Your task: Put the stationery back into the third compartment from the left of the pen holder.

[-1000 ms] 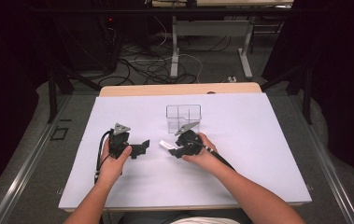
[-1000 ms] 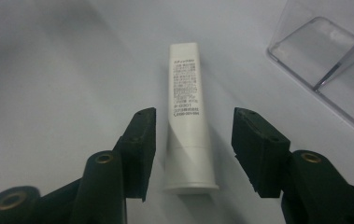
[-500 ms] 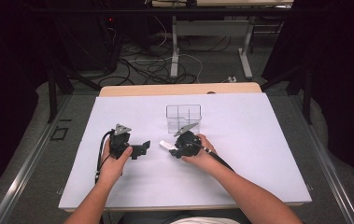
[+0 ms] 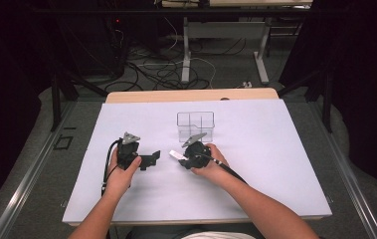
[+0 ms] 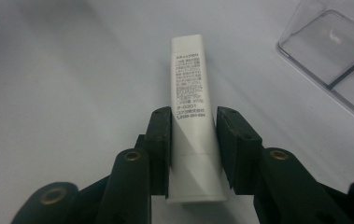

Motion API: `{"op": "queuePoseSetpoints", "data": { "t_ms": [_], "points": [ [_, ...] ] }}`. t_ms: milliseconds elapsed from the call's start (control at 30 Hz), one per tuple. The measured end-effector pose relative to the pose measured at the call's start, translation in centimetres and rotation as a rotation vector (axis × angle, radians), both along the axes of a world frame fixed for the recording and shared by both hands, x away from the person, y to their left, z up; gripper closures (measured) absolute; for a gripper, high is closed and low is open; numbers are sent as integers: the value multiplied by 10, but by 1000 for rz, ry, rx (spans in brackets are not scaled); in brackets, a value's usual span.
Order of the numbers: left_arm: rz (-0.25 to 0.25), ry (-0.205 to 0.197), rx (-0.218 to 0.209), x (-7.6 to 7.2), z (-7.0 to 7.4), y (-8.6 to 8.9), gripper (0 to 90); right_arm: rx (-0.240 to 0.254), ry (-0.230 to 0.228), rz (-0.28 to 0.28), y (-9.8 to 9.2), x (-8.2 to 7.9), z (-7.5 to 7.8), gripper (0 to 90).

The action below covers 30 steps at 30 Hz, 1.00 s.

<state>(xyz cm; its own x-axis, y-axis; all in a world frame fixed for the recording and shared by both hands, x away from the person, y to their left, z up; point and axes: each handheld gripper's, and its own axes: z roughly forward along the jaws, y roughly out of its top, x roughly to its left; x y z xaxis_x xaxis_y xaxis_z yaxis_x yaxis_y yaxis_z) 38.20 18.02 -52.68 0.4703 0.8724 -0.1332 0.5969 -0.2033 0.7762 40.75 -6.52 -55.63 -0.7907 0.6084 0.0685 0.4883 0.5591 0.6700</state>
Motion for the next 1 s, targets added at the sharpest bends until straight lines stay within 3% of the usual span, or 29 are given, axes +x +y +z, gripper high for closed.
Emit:
{"op": "queuePoseSetpoints", "data": {
  "t_ms": [367, 667, 767, 1000],
  "points": [
    [-8, -4, 7, 0, 0, 0, 12, -5, -17, 53, -2, 2, 0, 673],
    [-30, -14, 28, 0, 0, -1, 12, -8, -17, 63, -3, 0, 3, 674],
    [-35, -2, 33, 0, 0, -2, 12, -15, -25, 78, -4, -1, 5, 675],
    [-40, -8, 19, -1, -1, -4, 12, -27, -41, 127, -10, -7, 8, 675]
  ]
}}
